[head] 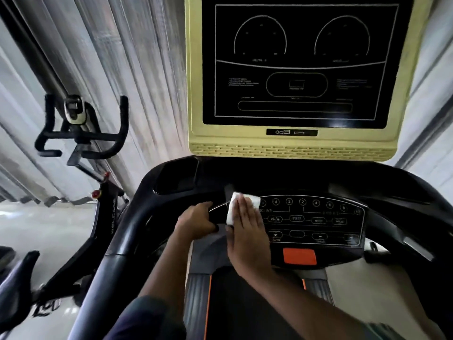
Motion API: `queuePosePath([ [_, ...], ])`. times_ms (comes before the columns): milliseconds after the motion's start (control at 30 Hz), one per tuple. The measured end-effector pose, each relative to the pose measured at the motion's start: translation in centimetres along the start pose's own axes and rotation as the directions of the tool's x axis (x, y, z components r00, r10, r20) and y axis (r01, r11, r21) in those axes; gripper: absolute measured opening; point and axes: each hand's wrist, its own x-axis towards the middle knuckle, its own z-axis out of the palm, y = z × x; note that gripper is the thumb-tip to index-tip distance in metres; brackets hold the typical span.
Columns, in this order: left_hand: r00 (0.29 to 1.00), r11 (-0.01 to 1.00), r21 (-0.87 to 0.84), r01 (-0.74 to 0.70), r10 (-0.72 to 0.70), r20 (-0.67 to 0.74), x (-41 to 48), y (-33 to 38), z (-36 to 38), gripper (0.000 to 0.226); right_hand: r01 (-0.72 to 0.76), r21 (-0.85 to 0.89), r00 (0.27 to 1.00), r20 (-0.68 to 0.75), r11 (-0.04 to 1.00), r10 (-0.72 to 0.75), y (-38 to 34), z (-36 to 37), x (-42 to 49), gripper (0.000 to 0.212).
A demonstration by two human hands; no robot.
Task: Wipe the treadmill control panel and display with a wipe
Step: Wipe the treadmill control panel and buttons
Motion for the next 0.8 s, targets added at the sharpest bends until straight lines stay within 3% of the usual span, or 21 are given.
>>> queuePosePath([
  [133, 1.000, 1.000, -0.028, 0.001, 0.000, 0.013, 0.2, -0.4, 0.1, 0.048, -0.150, 0.010, 0.986, -0.078, 0.989, 0.151, 0.2, 0.1, -0.3, 0.066],
  [300, 0.999, 1.000, -0.002, -0.030, 0.030, -0.036, 0.2, -0.4, 0.3, 0.048, 0.098, -0.040, 0.995, 0.017, 0.994, -0.097, -0.3, 0.8, 0.0, 0.066],
  [467, 0.990, 0.999, 0.029, -0.042, 0.046, -0.130, -0.5, -0.5, 0.7, 0.041, -0.188, 0.021, 0.979, -0.075, 0.982, 0.189, -0.9, 0.3, 0.4, 0.064],
  [600, 0.986, 0.998, 0.021, -0.063, 0.066, -0.152, -0.2, -0.7, 1.0, 0.067, -0.029, -0.030, 0.999, -0.023, 0.999, 0.028, -1.4, 1.0, -0.1, 0.064],
  [700, 0.986, 0.998, 0.016, -0.061, 0.063, -0.154, -0.4, -0.7, 0.8, 0.036, -0.059, -0.032, 0.997, -0.053, 0.998, 0.058, -0.6, 0.4, 1.4, 0.062],
  [800, 0.986, 0.997, 0.014, -0.071, 0.072, -0.151, -0.4, -0.8, 0.9, 0.030, -0.201, -0.017, 0.975, -0.100, 0.979, 0.199, -1.2, 1.1, 0.3, 0.065],
])
